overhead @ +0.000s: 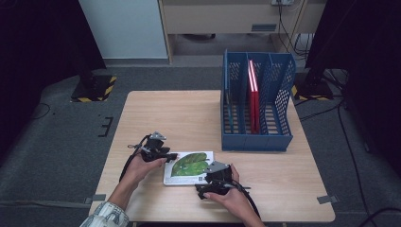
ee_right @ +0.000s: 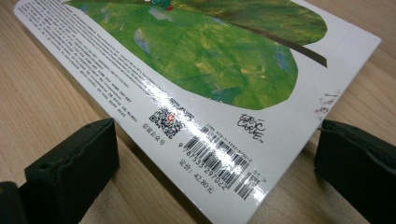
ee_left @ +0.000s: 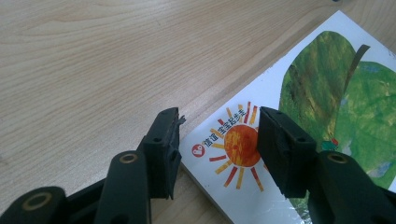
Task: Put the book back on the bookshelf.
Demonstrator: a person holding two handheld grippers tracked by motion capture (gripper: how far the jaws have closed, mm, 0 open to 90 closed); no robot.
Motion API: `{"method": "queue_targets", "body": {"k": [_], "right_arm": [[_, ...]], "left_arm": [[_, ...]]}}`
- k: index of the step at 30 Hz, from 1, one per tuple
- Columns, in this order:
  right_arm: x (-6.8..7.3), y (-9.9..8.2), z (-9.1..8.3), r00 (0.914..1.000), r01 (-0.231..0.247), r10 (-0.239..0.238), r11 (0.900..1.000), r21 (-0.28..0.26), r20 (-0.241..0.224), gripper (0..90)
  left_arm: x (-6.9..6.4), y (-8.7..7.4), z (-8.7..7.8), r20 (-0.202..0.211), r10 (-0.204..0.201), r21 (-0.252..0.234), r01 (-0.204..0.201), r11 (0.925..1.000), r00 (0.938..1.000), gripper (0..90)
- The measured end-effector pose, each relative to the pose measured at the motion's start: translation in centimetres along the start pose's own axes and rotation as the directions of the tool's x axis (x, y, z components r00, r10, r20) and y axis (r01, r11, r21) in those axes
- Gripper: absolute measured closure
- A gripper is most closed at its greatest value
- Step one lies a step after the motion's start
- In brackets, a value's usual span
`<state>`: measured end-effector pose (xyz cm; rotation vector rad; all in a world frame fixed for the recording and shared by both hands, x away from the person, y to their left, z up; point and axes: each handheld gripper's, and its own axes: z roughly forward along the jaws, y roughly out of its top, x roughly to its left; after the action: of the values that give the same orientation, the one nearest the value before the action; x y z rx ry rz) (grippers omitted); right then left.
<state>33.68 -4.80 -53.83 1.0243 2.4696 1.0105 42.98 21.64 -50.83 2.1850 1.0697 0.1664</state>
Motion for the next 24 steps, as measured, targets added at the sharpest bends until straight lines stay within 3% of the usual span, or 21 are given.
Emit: {"method": "queue_targets", "body": {"k": [10, 24], "right_arm": [[0.1, 0.0, -0.1, 1.0, -0.001, 0.0, 0.9999, 0.015, 0.003, 0.3], [0.2, 0.2, 0.0, 0.9995, -0.021, 0.021, 0.9996, 0.021, 0.023, 0.3]], "left_arm": [[-0.4, 0.8, -0.6, -0.003, -0.002, -0.016, 0.002, 0.9999, 1.0, 48.7], [-1.1, 2.2, -1.7, -0.012, 0.032, -0.018, -0.032, 0.9993, 0.9994, 48.3]]}}
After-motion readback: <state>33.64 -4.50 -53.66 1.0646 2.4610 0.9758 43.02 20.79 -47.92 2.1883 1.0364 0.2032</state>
